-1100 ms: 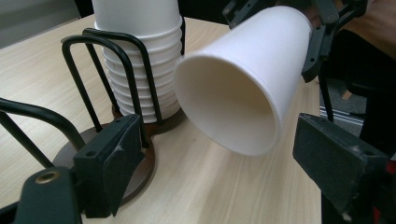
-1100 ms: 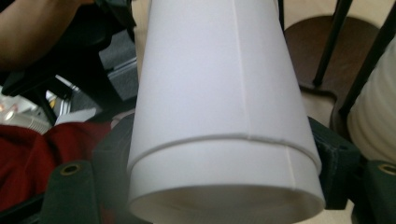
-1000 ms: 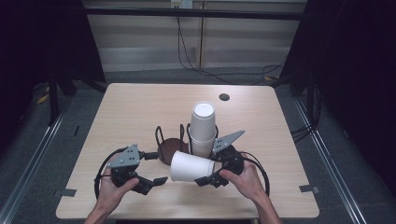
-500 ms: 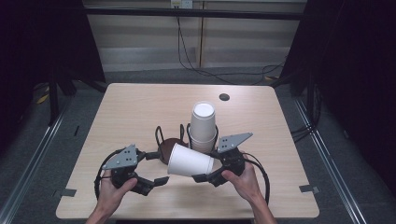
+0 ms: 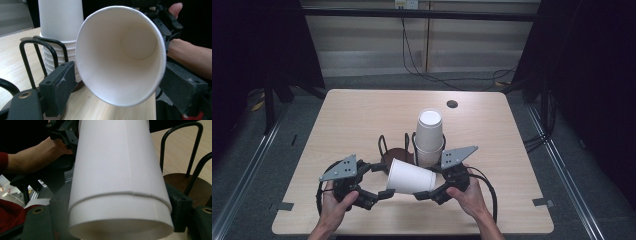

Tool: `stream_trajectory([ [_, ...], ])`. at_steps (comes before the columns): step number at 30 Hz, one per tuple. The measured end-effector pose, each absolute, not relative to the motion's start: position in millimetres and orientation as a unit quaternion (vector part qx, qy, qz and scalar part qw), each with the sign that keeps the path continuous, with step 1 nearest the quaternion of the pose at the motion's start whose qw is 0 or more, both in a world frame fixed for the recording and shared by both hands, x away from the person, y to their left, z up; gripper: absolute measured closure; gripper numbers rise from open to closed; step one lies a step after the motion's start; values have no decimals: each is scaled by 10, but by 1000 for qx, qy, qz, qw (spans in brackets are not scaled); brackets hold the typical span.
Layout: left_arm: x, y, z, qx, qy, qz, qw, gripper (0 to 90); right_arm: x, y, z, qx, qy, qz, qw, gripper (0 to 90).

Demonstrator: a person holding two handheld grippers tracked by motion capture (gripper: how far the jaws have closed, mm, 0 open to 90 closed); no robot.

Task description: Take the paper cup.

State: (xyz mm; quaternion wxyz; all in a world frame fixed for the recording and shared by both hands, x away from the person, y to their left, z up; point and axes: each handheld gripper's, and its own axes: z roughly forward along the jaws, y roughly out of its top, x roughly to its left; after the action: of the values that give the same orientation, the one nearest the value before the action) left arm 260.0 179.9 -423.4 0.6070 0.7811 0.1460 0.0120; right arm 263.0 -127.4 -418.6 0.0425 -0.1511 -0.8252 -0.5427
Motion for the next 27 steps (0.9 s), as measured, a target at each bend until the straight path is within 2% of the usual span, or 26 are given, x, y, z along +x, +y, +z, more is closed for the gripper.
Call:
stream_trajectory([
  [5,2615,1766,-4254,783,153,18,603,37,2631,-1262,-4195,-147,-827,-541,50,249],
  [7,2624,1740,-4255,779,155,3,608,2,2625,-1254,-4191,-143,-826,-542,52,249],
  [27,2616,1551,-4194,785,143,-27,602,38,2601,-1225,-4187,-128,-829,-542,59,248],
])
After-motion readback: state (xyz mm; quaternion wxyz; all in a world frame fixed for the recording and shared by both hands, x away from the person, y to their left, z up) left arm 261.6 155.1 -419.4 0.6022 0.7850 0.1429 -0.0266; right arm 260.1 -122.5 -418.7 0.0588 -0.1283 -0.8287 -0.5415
